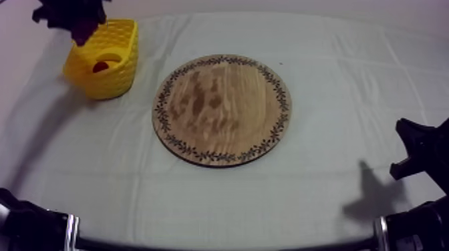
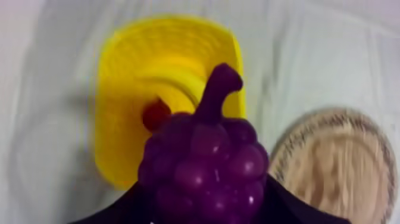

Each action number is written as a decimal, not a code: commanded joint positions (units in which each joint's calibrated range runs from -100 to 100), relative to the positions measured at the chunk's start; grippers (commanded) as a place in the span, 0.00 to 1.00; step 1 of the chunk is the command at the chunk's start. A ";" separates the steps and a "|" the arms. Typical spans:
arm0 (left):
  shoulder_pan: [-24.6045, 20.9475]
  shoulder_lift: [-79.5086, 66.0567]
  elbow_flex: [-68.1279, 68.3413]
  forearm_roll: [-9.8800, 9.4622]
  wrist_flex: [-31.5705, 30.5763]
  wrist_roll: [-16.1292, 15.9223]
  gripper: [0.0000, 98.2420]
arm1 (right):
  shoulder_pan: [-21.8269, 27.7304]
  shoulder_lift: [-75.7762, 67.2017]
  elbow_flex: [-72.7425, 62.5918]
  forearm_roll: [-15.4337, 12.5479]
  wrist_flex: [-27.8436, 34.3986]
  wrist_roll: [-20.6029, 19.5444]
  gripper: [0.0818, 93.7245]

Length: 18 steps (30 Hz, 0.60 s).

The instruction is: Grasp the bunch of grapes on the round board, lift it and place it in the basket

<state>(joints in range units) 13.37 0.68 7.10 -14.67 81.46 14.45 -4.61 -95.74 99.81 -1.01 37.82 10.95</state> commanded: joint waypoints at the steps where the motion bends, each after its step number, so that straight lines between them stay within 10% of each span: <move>1: -1.83 1.63 -1.85 -1.09 -3.36 -0.28 0.47 | 0.02 -0.01 -0.03 0.01 0.00 0.02 0.00; 18: -5.03 17.96 -1.70 -1.74 -14.33 0.90 0.48 | 0.02 -0.01 -0.03 0.01 0.00 0.01 0.00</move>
<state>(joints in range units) 8.41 17.48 5.46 -16.46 67.94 15.33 -4.61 -95.74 99.81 -1.01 37.82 10.95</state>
